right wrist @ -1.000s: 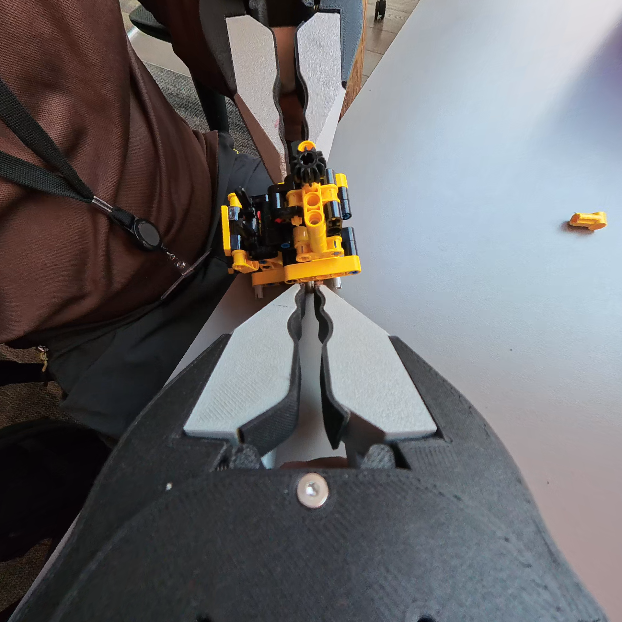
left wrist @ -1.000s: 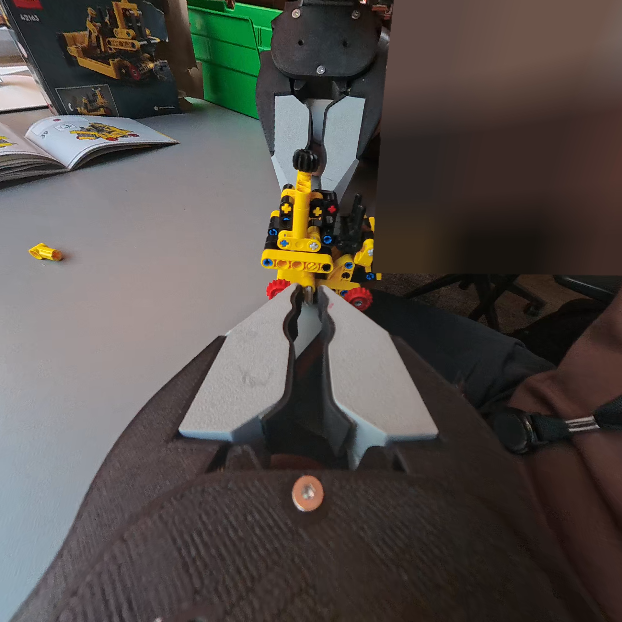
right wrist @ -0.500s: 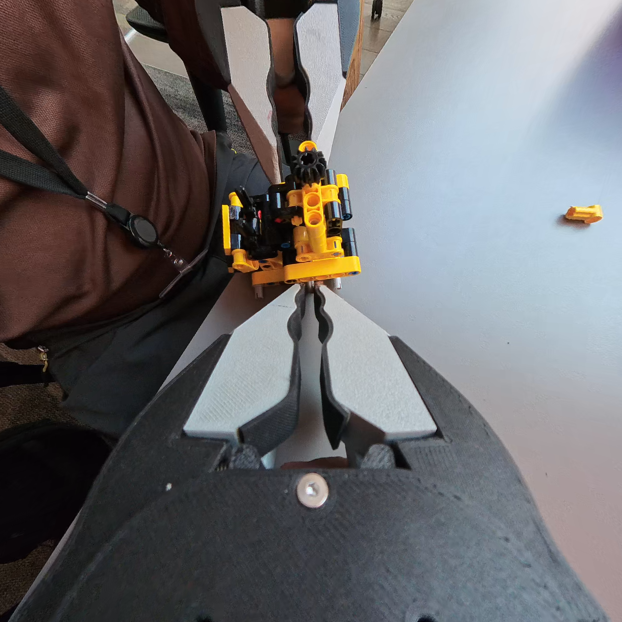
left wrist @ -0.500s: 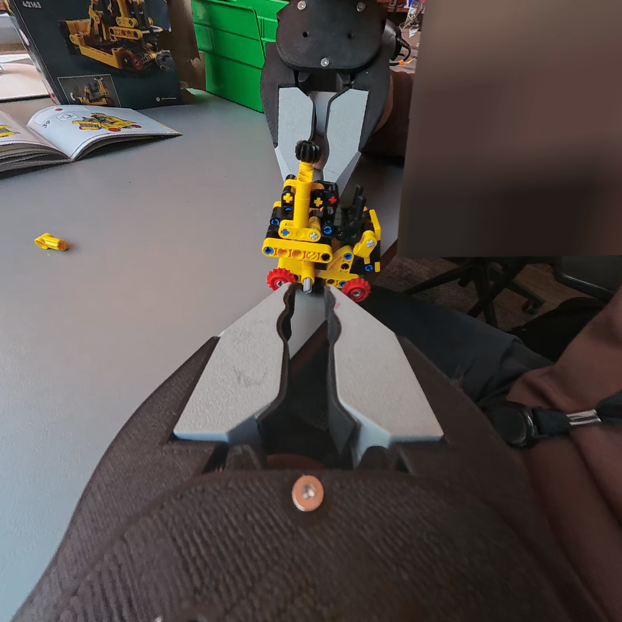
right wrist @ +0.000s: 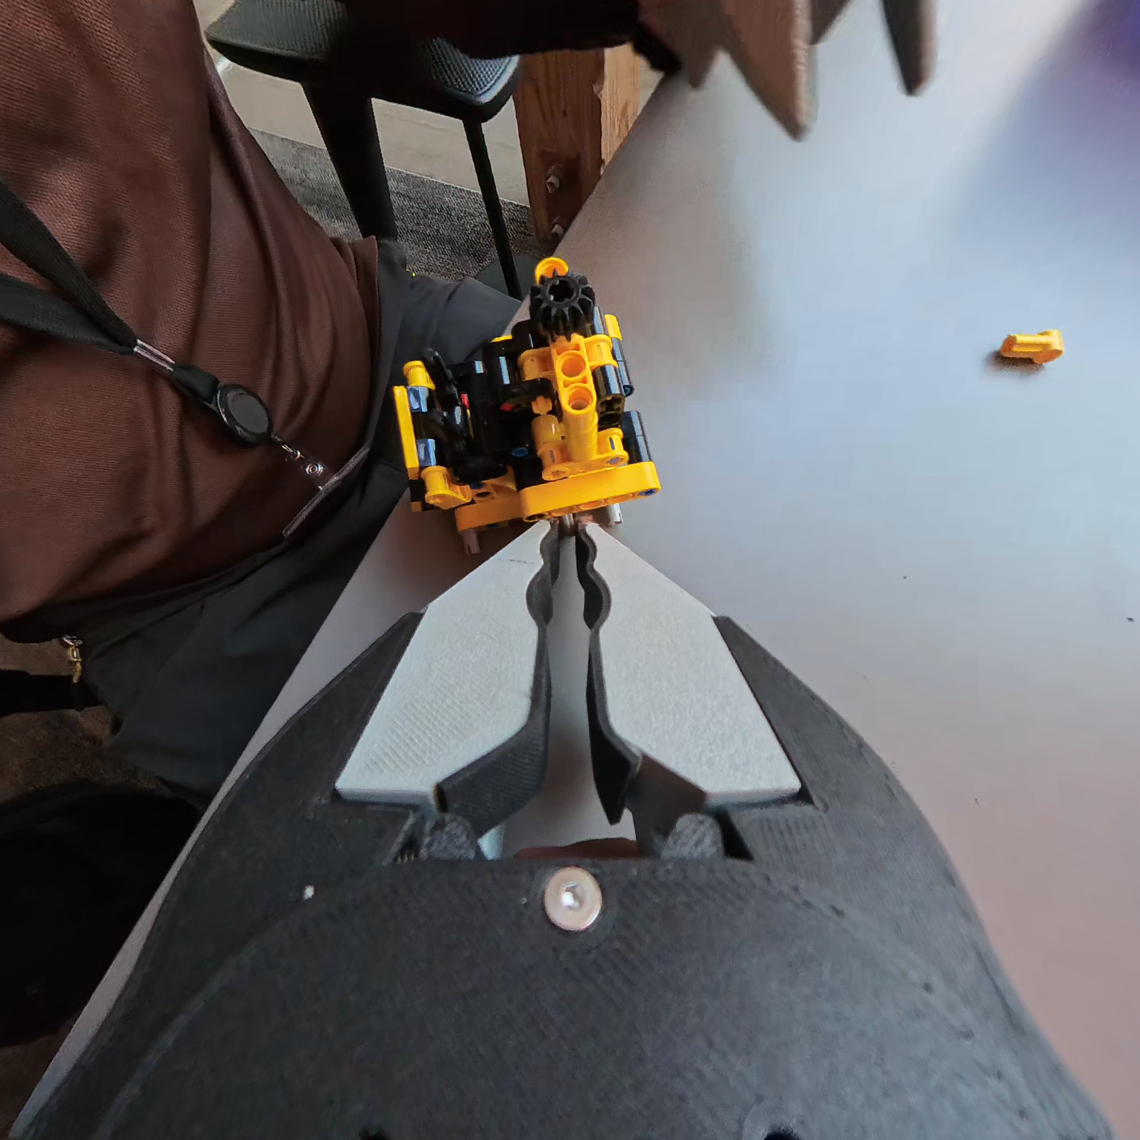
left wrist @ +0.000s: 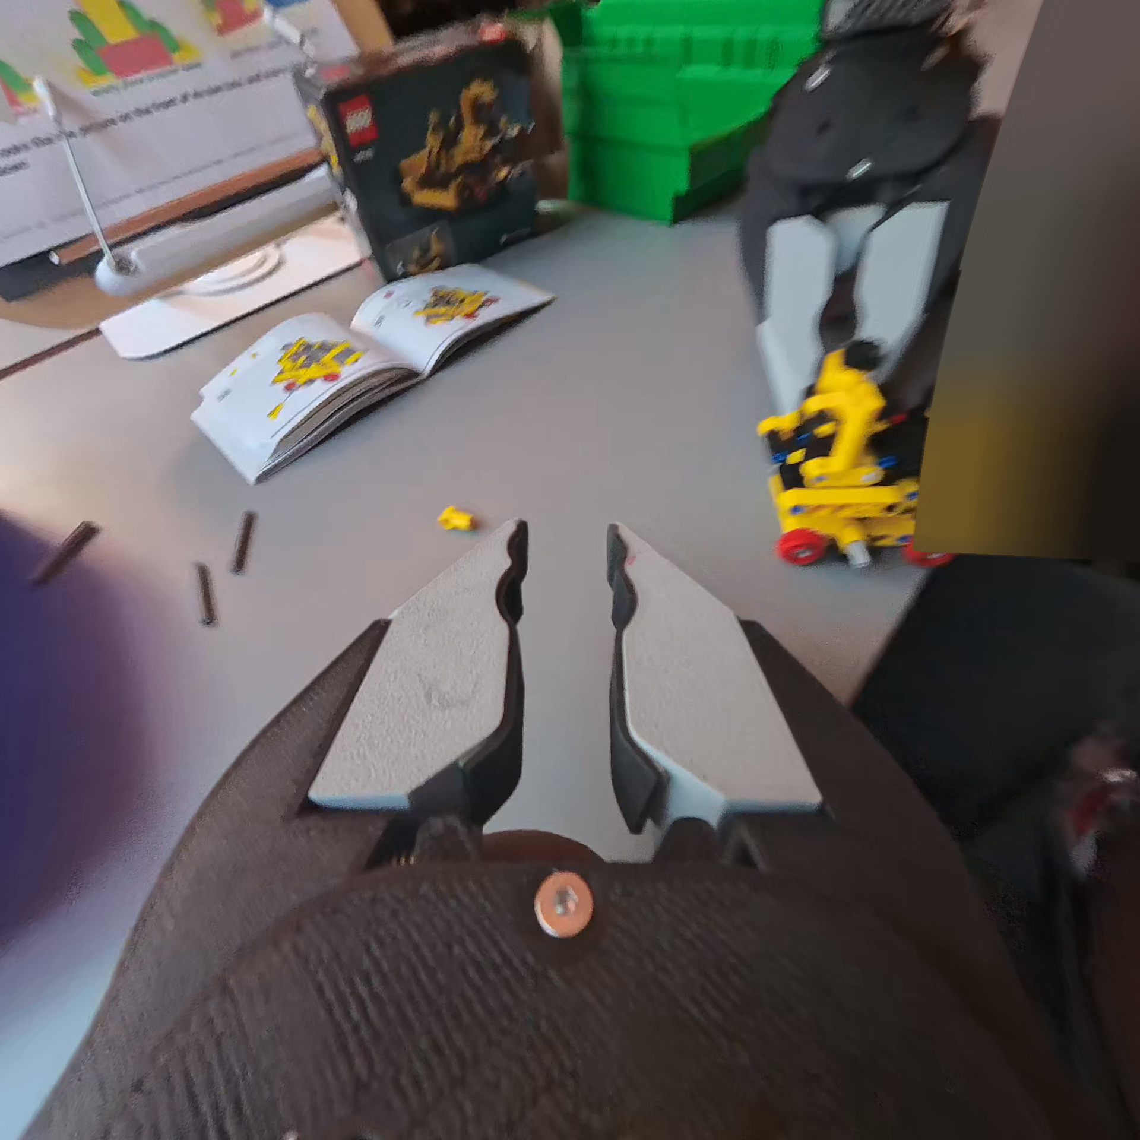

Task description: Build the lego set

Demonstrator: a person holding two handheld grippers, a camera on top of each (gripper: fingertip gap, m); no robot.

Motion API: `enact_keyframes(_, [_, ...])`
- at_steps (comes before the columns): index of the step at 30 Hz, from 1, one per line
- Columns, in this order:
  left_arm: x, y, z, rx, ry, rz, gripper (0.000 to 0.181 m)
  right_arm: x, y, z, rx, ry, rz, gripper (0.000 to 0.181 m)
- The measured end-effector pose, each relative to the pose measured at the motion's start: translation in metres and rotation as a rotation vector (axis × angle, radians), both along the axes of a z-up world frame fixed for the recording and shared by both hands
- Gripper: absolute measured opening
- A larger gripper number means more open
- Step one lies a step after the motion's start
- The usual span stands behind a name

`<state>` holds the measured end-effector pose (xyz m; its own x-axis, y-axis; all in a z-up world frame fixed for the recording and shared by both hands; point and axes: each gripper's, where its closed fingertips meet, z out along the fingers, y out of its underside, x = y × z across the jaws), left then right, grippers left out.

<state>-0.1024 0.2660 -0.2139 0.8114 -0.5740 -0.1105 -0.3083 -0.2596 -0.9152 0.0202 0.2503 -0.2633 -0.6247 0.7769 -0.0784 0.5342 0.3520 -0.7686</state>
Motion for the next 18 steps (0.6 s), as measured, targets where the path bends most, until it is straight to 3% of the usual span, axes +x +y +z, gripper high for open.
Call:
enact_keyframes(4, [-0.020,0.036,-0.019,-0.133,0.039,-0.003,0.031,0.000,0.004,0.000,-0.001,-0.001,-0.017,0.002])
enact_keyframes(9, [-0.034,0.071,-0.036,-0.179,0.168,-0.029,0.033,0.002,0.009,0.000,-0.004,-0.003,-0.034,0.001])
enact_keyframes(12, [-0.031,0.079,-0.033,-0.107,0.216,-0.105,0.028,0.002,0.014,0.000,-0.005,-0.004,-0.049,0.001])
enact_keyframes(18, [-0.034,0.084,-0.024,-0.108,0.107,-0.114,0.026,0.003,0.018,0.000,-0.013,-0.011,-0.061,0.001])
